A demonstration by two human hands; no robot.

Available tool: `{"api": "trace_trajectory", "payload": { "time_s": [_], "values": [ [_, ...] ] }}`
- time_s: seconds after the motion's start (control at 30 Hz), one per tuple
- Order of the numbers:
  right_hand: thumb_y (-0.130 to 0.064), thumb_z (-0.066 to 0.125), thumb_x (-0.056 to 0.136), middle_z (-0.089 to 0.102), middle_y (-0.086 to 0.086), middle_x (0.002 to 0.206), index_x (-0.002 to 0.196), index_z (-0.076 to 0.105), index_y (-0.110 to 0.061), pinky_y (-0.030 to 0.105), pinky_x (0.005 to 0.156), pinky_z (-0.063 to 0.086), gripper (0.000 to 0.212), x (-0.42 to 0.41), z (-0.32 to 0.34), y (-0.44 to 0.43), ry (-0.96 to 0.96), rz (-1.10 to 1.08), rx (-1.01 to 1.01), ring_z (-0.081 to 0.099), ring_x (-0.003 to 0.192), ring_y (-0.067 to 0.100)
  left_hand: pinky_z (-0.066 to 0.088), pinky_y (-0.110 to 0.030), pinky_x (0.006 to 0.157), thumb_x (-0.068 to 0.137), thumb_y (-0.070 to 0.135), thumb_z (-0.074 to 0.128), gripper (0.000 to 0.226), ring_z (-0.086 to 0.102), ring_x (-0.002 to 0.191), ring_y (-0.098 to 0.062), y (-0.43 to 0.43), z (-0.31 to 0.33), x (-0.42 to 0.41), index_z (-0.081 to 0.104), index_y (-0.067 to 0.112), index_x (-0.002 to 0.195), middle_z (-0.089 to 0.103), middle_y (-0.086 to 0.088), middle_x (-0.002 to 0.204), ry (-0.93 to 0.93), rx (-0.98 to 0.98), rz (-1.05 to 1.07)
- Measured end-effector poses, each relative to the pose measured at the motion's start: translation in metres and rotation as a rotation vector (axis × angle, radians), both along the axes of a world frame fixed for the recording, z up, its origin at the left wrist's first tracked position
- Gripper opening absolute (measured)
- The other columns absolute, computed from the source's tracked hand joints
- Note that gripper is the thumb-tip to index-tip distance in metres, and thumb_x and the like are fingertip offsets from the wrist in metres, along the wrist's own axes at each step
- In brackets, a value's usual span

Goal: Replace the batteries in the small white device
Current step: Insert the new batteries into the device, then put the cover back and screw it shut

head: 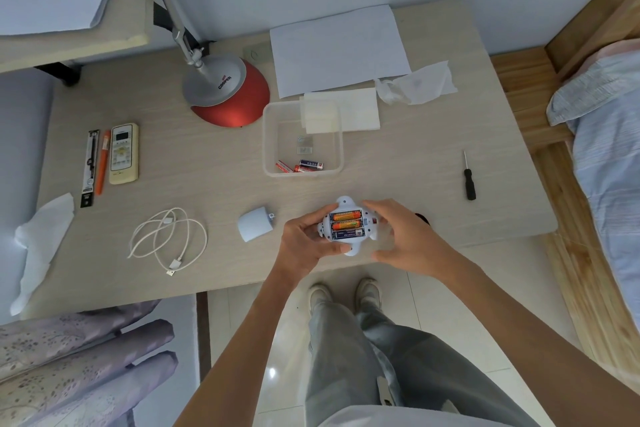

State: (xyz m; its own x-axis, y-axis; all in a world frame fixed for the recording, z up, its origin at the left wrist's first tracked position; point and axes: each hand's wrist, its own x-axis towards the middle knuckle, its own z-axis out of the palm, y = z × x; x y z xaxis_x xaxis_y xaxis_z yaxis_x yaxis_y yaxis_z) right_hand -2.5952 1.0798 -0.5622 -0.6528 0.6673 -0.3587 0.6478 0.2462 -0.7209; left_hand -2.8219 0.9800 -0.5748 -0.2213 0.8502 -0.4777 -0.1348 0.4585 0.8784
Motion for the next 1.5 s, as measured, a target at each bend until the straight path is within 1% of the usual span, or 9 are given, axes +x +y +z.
{"api": "trace_trajectory", "payload": {
  "time_s": [0.1, 0.23, 0.4, 0.53, 0.7, 0.93, 1.1, 1.33, 1.5],
  "values": [
    [-0.027, 0.088, 0.078, 0.057, -0.014, 0.128, 0.151, 0.045, -0.032, 0.028, 0.093, 0.053, 0.085, -0.011, -0.001, -0.001, -0.027, 0.007, 0.038, 0.059, 0.112, 0.004, 0.063, -0.028, 0.093, 0.067, -0.008, 0.095, 0.076, 0.077, 0.113, -0.016, 0.001, -0.001, -0.001, 0.07, 0.009, 0.137, 0.081, 0.001, 0.122, 0.005, 0.004, -0.004],
    [-0.032, 0.088, 0.076, 0.063, -0.008, 0.106, 0.126, 0.064, -0.026, 0.04, 0.08, 0.061, 0.055, -0.033, -0.004, 0.008, -0.051, 0.014, 0.138, 0.064, 0.091, 0.011, 0.063, -0.029, 0.094, 0.069, -0.007, 0.094, 0.074, 0.076, 0.114, -0.016, 0.002, -0.001, -0.001, 0.07, 0.01, 0.137, 0.08, 0.002, 0.122, 0.034, 0.014, -0.027],
    [-0.032, 0.095, 0.07, 0.069, -0.007, 0.097, 0.115, 0.069, -0.022, 0.037, 0.077, 0.063, 0.053, -0.034, -0.007, 0.013, -0.06, -0.005, 0.147, 0.067, 0.086, 0.011, 0.062, -0.028, 0.097, 0.069, 0.006, 0.099, 0.076, 0.073, 0.117, -0.011, -0.001, 0.002, 0.003, 0.071, 0.019, 0.138, 0.078, 0.004, 0.125, 0.124, 0.004, -0.054],
    [-0.031, 0.096, 0.07, 0.07, -0.009, 0.094, 0.11, 0.069, -0.023, 0.036, 0.075, 0.062, 0.049, -0.034, -0.005, 0.013, -0.07, -0.015, 0.136, 0.068, 0.083, 0.01, 0.062, -0.026, 0.096, 0.07, 0.022, 0.101, 0.075, 0.071, 0.11, -0.002, -0.017, 0.008, -0.011, 0.071, 0.026, 0.139, 0.075, 0.008, 0.125, 0.386, -0.062, -0.085],
    [-0.029, 0.096, 0.07, 0.067, -0.011, 0.095, 0.11, 0.062, -0.025, 0.034, 0.073, 0.061, 0.052, -0.034, -0.002, 0.011, -0.109, -0.007, 0.119, 0.067, 0.085, 0.008, 0.067, -0.034, 0.084, 0.07, 0.022, 0.101, 0.068, 0.072, 0.103, -0.011, -0.055, 0.025, -0.065, 0.073, 0.018, 0.131, 0.07, 0.003, 0.123, 0.701, -0.039, -0.056],
    [-0.032, 0.095, 0.072, 0.066, -0.01, 0.095, 0.107, 0.056, -0.028, 0.033, 0.072, 0.06, 0.053, -0.035, 0.005, 0.011, -0.159, 0.027, 0.13, 0.066, 0.084, 0.01, 0.059, -0.04, 0.098, 0.081, 0.032, 0.093, 0.069, 0.061, 0.119, -0.023, -0.062, 0.03, -0.13, 0.066, 0.021, 0.144, 0.056, -0.002, 0.13, 1.166, -0.03, -0.254],
    [-0.036, 0.095, 0.072, 0.068, -0.009, 0.098, 0.11, 0.057, -0.026, 0.034, 0.074, 0.062, 0.055, -0.034, 0.005, 0.011, -0.169, 0.037, 0.155, 0.067, 0.087, 0.01, 0.056, -0.043, 0.103, 0.087, 0.037, 0.087, 0.078, 0.051, 0.129, -0.029, -0.038, 0.017, -0.126, 0.053, 0.015, 0.153, 0.05, -0.007, 0.139, 1.19, -0.062, -0.454],
    [-0.038, 0.094, 0.074, 0.065, -0.009, 0.097, 0.111, 0.057, -0.024, 0.031, 0.071, 0.058, 0.054, -0.032, 0.005, 0.009, -0.161, 0.045, 0.164, 0.065, 0.086, 0.01, 0.049, -0.048, 0.106, 0.095, 0.026, 0.08, 0.05, 0.048, 0.124, -0.03, -0.019, 0.011, -0.115, 0.061, 0.007, 0.138, 0.053, -0.011, 0.132, 1.084, -0.1, -0.489],
    [-0.038, 0.091, 0.076, 0.063, -0.01, 0.095, 0.109, 0.055, -0.026, 0.035, 0.069, 0.058, 0.05, -0.034, 0.005, 0.008, -0.167, 0.029, 0.177, 0.064, 0.083, 0.01, 0.043, -0.029, 0.107, 0.097, 0.032, 0.077, 0.052, 0.047, 0.127, -0.019, -0.018, 0.035, -0.089, 0.058, 0.013, 0.142, 0.051, -0.003, 0.136, 1.044, 0.104, -0.474]
  ]
}}
